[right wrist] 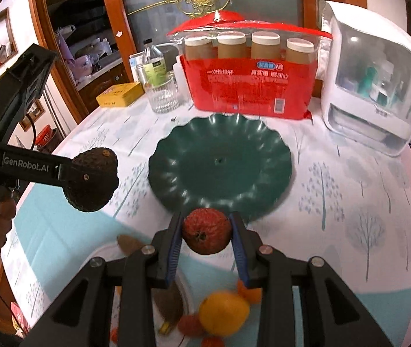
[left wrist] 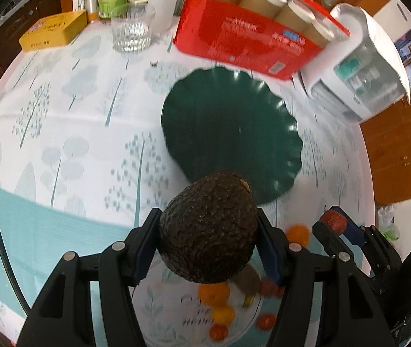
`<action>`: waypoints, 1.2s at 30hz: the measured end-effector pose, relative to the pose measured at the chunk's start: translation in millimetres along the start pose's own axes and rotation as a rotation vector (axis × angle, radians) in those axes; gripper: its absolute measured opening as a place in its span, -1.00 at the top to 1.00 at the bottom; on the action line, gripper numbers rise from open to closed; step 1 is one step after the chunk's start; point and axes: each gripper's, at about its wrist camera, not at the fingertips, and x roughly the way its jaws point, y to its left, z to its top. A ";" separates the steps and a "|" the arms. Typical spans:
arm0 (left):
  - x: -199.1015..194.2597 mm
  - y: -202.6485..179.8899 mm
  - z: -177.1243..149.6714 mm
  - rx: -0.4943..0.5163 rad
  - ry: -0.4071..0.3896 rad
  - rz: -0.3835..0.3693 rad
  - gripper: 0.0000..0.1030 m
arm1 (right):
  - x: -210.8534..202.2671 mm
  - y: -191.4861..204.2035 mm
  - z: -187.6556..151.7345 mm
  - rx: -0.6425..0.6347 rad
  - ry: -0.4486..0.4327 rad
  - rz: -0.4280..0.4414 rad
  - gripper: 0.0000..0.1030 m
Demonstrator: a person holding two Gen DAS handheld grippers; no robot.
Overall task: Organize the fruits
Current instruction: 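Lift the avocado with the left tool while the right tool lifts the red fruit, then release the avocado onto the green plate while the right tool releases the red fruit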
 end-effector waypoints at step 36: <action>69.4 -16.3 24.0 0.064 -0.132 -0.051 -0.41 | 100.9 -41.4 22.0 0.091 0.090 0.045 -0.09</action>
